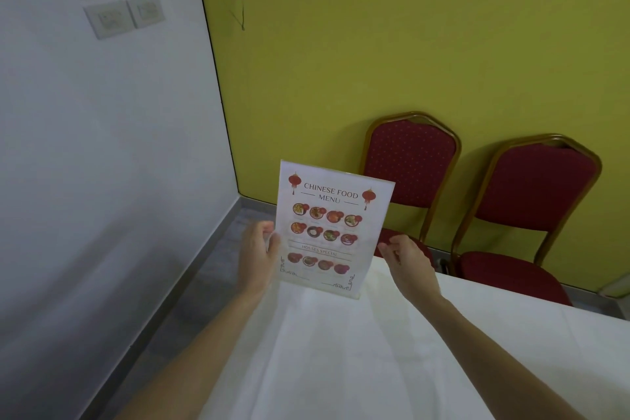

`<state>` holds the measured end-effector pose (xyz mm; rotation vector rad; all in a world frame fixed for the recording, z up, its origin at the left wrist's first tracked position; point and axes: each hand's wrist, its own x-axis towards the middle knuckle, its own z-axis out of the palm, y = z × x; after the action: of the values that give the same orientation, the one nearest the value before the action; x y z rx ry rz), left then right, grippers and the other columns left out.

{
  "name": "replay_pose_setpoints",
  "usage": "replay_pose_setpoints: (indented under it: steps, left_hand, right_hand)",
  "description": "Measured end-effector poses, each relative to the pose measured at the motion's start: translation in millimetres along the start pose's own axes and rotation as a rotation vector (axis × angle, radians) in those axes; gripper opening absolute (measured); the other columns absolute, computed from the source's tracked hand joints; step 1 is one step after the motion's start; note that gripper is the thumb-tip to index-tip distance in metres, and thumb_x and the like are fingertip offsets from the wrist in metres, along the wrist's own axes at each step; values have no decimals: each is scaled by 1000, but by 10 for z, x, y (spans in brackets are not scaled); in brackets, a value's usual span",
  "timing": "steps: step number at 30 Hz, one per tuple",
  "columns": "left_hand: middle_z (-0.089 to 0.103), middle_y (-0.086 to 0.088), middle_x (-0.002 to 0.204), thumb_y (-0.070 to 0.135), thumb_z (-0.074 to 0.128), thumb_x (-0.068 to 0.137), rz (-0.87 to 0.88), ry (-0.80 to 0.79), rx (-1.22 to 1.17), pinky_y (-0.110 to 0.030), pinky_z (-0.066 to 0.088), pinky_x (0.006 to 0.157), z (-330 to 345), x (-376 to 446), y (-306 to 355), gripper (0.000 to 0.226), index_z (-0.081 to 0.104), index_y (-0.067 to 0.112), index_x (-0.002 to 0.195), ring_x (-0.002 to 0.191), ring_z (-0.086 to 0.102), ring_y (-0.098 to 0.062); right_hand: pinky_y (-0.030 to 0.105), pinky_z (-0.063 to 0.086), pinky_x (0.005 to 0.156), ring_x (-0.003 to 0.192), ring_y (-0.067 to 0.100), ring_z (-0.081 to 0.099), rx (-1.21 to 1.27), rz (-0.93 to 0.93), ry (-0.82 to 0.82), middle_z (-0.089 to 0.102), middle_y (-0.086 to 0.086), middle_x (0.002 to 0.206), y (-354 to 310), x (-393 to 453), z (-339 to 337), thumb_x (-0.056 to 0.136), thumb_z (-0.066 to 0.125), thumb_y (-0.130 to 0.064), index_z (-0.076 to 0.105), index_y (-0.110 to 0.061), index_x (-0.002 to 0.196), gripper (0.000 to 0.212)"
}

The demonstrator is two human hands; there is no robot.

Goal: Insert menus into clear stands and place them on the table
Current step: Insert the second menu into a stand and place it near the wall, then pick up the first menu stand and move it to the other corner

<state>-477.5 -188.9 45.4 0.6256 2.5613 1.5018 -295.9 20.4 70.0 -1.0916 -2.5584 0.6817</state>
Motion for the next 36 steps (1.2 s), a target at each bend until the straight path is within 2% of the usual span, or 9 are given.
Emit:
replay_pose_setpoints:
  steps: [4, 9, 12, 16, 21, 25, 27, 33, 36]
  left_hand:
    - [55, 0, 128, 26, 50, 99, 135, -75, 81, -19, 58, 79, 147, -540, 155, 27, 54, 16, 124, 114, 58, -14]
    - [41, 3, 154, 37, 42, 101, 267, -283, 405, -26, 37, 113, 457, -1152, 329, 49, 40, 19, 146, 142, 38, -14]
    - [25, -3, 162, 42, 30, 103, 324, -420, 698, -31, 17, 122, 696, -1452, 404, 58, 27, 13, 153, 151, 21, -18]
    - [12, -14, 164, 43, 26, 103, 336, -585, 961, -39, 8, 125, 1004, -1779, 502, 65, 16, 4, 154, 153, 8, -26]
    - [9, -16, 164, 43, 25, 103, 277, -676, 1025, -42, 5, 126, 1296, -2253, 721, 67, 12, 1, 154, 153, 5, -28]
    - [10, -17, 164, 42, 27, 103, 284, -703, 1010, -42, 7, 125, 1561, -2636, 908, 68, 13, -1, 154, 153, 6, -28]
    - [12, -16, 164, 42, 28, 103, 293, -714, 994, -41, 7, 125, 1711, -2832, 1011, 68, 15, -1, 153, 153, 7, -28]
    - [23, -18, 159, 42, 31, 102, 365, -725, 950, -41, 13, 124, 2148, -3252, 1403, 66, 24, -2, 150, 151, 15, -30]
    - [39, -16, 148, 42, 34, 100, 424, -721, 917, -39, 23, 119, 2380, -3364, 1628, 59, 37, 0, 141, 142, 30, -30]
  right_hand:
    - [35, 49, 90, 111, 25, 58, -394, -136, -104, 60, 7, 122, 241, -278, -57, 93, 40, -53, 48, -9, 127, 57]
    - [34, 43, 100, 120, 24, 52, -564, -143, -221, 55, 7, 130, 604, -655, -101, 93, 32, -59, 44, -9, 132, 64]
    - [33, 42, 102, 122, 23, 51, -551, -149, -255, 54, 7, 132, 838, -926, -180, 93, 31, -60, 43, -9, 132, 65]
    - [36, 36, 109, 128, 25, 46, -597, -170, -312, 49, 8, 139, 1184, -1305, -328, 92, 30, -61, 37, -6, 139, 73]
    - [36, 36, 108, 125, 26, 47, -588, -166, -294, 50, 9, 136, 1650, -1744, -603, 90, 23, -65, 39, -4, 136, 78]
    - [34, 39, 101, 117, 26, 51, -497, -149, -272, 55, 8, 126, 1984, -2033, -836, 55, -28, -79, 45, -6, 128, 126]
    - [34, 40, 100, 116, 27, 51, -493, -134, -257, 56, 8, 124, 2193, -2149, -928, 47, -38, -77, 47, -6, 126, 136]
    - [35, 41, 93, 109, 28, 54, -499, -81, -249, 58, 8, 115, 2697, -2462, -1320, 49, -35, -78, 51, -8, 116, 129]
    - [33, 40, 95, 113, 26, 52, -451, -4, -235, 56, 6, 119, 2917, -2593, -1504, 57, -18, -80, 48, -10, 119, 115]
